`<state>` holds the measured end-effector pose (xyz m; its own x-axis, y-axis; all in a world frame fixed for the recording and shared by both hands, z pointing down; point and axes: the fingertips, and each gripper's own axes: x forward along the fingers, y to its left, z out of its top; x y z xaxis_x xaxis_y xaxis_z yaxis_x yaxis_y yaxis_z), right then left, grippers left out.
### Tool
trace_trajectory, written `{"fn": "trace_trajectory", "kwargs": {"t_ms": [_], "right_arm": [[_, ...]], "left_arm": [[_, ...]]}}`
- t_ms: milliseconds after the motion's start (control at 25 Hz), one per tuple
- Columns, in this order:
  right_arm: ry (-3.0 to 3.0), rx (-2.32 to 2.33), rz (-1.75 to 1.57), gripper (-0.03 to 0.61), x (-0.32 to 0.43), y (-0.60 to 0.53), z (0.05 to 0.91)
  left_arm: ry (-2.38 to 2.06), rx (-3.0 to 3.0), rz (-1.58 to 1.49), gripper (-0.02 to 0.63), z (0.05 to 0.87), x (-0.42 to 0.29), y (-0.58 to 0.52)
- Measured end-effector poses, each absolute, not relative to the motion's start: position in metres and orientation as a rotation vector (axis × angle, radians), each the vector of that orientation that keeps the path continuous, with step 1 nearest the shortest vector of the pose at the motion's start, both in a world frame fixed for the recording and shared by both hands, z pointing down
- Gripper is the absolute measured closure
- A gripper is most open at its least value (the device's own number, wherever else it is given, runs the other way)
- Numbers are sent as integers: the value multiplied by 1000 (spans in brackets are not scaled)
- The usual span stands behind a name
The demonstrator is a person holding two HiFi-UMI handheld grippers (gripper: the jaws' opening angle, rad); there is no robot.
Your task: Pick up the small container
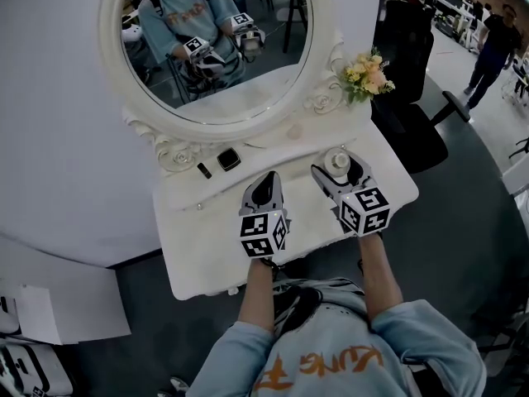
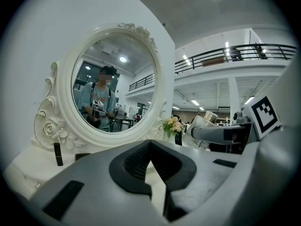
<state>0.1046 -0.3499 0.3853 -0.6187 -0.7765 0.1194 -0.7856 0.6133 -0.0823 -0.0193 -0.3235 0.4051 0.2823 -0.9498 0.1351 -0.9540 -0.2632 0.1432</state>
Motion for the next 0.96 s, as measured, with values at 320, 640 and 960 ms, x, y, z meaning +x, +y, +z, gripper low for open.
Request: {"fn": "trace_trajectory", "kwargs": {"t_ms": [320, 640, 960], "right_arm": [[-2736, 1338, 174, 244, 106, -351, 388], [-2721, 1345, 161, 245, 108, -351, 389], [-2714, 1345, 148, 244, 108, -351, 391]], "left_arm": [[-1763, 2361, 20, 592, 406, -17, -327], [-1755, 2361, 4, 592, 405, -17, -328], [-1743, 2358, 5, 592, 409, -17, -329]]}}
